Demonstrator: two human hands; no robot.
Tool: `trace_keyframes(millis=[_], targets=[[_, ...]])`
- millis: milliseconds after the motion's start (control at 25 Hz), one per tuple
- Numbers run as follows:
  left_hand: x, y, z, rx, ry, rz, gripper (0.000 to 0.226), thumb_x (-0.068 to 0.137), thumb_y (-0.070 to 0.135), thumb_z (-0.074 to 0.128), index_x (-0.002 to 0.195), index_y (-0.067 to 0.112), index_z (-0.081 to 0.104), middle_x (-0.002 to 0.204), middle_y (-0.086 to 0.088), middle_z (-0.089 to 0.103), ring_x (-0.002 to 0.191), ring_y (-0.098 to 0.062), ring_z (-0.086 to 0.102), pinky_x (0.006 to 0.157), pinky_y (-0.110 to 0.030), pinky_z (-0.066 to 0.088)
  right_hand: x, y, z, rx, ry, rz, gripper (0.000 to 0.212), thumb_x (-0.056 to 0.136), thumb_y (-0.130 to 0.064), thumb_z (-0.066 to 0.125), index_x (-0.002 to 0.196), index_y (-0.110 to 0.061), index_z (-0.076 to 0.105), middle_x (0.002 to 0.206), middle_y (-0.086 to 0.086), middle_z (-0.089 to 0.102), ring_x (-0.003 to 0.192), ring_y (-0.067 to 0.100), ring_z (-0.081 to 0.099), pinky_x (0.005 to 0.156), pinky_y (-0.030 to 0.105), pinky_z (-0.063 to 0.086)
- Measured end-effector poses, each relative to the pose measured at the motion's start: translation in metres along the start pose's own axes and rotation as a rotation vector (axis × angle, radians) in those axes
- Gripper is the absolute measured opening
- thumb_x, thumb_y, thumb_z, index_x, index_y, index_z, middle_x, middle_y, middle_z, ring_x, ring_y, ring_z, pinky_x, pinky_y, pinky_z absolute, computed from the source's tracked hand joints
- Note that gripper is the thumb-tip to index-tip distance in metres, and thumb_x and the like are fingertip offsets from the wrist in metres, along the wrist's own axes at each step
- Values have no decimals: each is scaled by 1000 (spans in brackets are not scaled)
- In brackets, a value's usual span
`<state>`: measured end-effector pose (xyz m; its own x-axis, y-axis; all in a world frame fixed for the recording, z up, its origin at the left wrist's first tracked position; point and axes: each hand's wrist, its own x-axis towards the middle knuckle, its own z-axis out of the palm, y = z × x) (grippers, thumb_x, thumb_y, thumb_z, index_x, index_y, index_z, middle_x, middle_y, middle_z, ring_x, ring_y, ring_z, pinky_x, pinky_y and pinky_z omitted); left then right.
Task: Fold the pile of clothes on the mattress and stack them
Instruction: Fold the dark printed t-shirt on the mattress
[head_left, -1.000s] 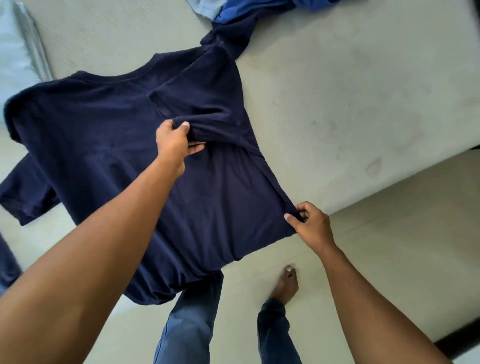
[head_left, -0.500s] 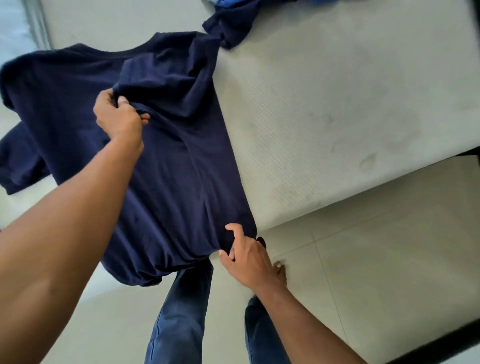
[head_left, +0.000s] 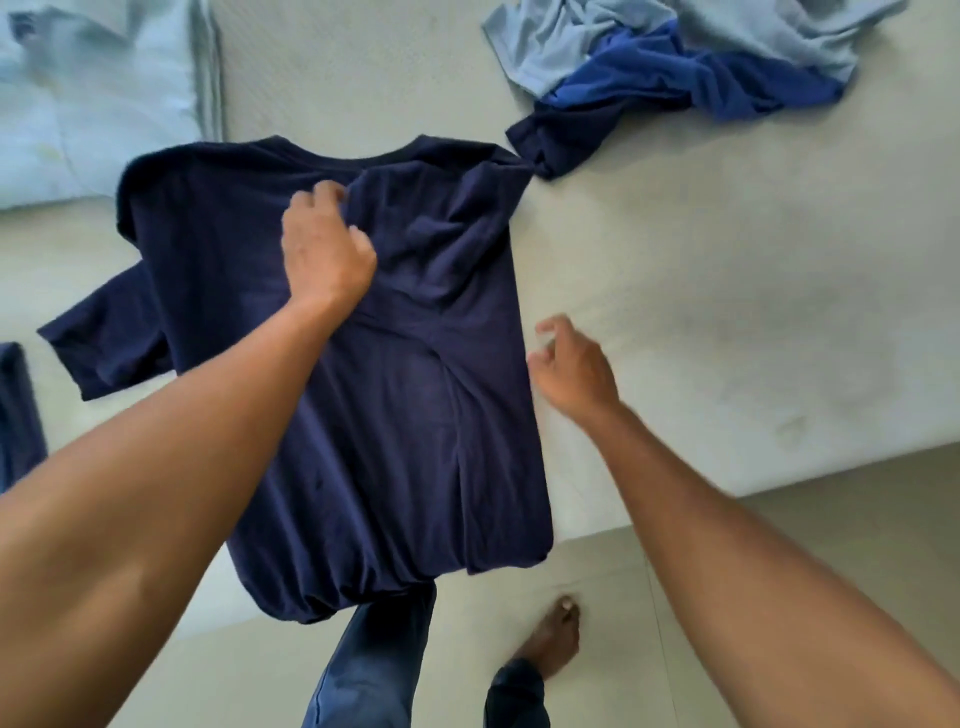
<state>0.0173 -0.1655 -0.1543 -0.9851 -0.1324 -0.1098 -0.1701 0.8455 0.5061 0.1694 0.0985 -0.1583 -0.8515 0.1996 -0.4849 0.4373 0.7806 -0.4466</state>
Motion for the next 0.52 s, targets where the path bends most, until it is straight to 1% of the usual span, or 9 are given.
trace_keyframes(millis=[80,120,200,280,360,440,480,520], targets=[[29,5,2,89,-107,180,45,92,17,56,137,13,53,132,-19,55,123,-39,50,105,-48,42,63,-32,-23,-4,71,-38,45,97,-13,51,142,-19,49,119,16,68,111,37,63,93,41,49],[42,7,3,144,-162,236,47,93,17,56,140,14,51,135,-18,55,124,-39,49,105,-49,41,90,-47,-33,7,116,-68,50,97,-12,48,146,-23,46,118,16,68,109,37,63,93,42,51],[70,7,8,237,-261,291,52,94,18,60,144,16,49,138,-16,54,126,-39,48,106,-51,41,135,-72,-47,2,147,-118,54,95,-11,48,145,-31,44,111,11,70,103,35,65,90,43,53],[86,4,12,283,-329,328,54,93,21,65,145,19,50,135,-16,54,123,-39,49,106,-52,41,160,-85,-56,-81,125,-140,52,93,-12,51,140,-35,45,107,5,69,101,31,64,86,43,53],[96,-2,14,293,-339,394,48,93,25,66,140,21,58,127,-16,56,118,-38,51,102,-51,44,172,-86,-62,-156,89,-145,44,92,-14,54,131,-34,51,109,5,69,103,32,64,86,42,53],[101,-6,13,240,-366,418,38,92,26,67,129,17,65,121,-14,59,114,-36,53,99,-48,46,179,-81,-64,-215,28,-131,34,91,-21,57,123,-32,58,112,5,71,105,33,64,87,40,52],[100,-7,12,179,-375,409,33,90,26,68,122,15,67,117,-12,61,112,-33,55,97,-44,47,181,-78,-65,-227,15,-125,30,91,-24,59,120,-32,60,110,3,72,105,32,64,86,39,52],[99,-8,10,87,-362,375,28,87,26,68,112,14,69,111,-7,65,107,-28,59,93,-36,48,184,-76,-66,-221,29,-120,26,91,-27,61,116,-32,63,106,1,73,103,30,65,86,38,52]])
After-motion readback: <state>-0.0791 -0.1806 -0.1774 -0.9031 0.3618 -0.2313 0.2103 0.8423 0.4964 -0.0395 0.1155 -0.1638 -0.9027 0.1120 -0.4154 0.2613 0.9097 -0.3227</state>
